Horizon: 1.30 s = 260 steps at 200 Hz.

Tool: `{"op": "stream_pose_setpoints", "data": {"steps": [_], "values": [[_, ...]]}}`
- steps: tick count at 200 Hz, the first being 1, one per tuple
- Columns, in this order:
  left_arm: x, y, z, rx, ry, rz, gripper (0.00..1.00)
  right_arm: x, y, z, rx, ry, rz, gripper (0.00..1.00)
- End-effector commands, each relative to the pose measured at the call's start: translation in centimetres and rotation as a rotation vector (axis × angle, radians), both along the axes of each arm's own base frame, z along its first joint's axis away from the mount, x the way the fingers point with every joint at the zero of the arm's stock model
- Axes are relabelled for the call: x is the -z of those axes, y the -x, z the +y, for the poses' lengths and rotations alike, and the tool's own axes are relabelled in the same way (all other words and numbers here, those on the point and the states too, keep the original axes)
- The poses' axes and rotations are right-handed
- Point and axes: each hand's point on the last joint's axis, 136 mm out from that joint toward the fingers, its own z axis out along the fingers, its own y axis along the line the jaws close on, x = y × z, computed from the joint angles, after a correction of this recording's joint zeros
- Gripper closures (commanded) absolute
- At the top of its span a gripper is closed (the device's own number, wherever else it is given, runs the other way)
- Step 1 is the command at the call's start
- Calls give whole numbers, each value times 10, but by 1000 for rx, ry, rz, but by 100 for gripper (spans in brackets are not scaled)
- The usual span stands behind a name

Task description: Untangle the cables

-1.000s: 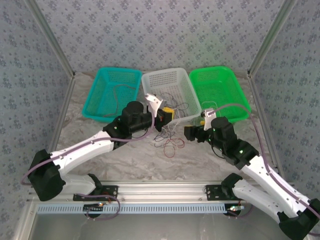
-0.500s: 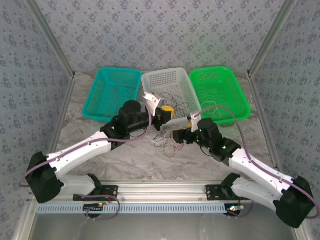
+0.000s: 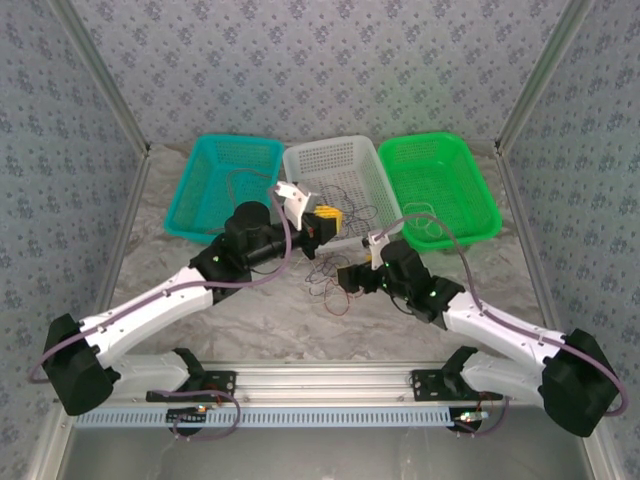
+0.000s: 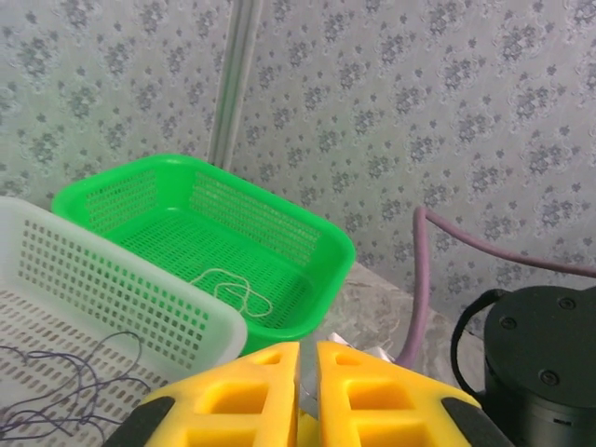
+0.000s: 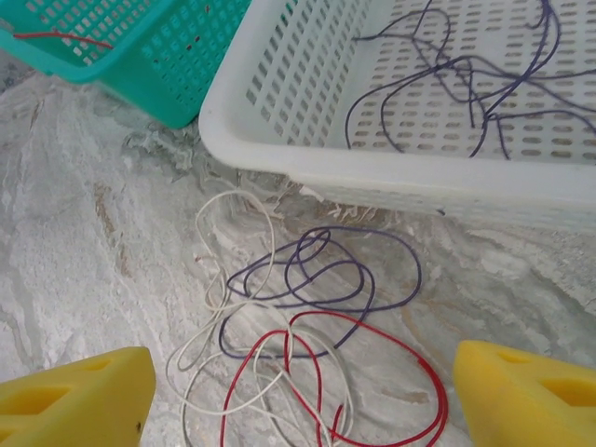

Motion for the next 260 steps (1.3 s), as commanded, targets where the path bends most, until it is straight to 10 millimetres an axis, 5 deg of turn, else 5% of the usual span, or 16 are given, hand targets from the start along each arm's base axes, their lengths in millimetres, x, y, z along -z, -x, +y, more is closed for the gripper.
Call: {"op": "stream_pose_setpoints", "data": {"steps": [1, 30, 74, 108, 161, 202, 260], "values": [[4, -9, 21, -96, -13, 9, 80, 20, 13, 7, -48, 87, 62, 15], [32, -26, 59, -279, -75, 106, 53, 47, 12, 15, -15, 195, 163, 20], [96, -37, 117, -453, -82, 347, 40, 66, -2, 29, -32, 288, 187, 29], [117, -31, 129, -475, -87, 384, 37, 78, -10, 40, -65, 325, 203, 36], [127, -31, 136, -497, -100, 395, 35, 98, -18, 59, -97, 346, 242, 66], [136, -31, 141, -515, -114, 405, 34, 68, -17, 55, -83, 318, 137, 93], [147, -33, 144, -522, -149, 407, 33, 10, 7, 40, -108, 223, 21, 100]]}}
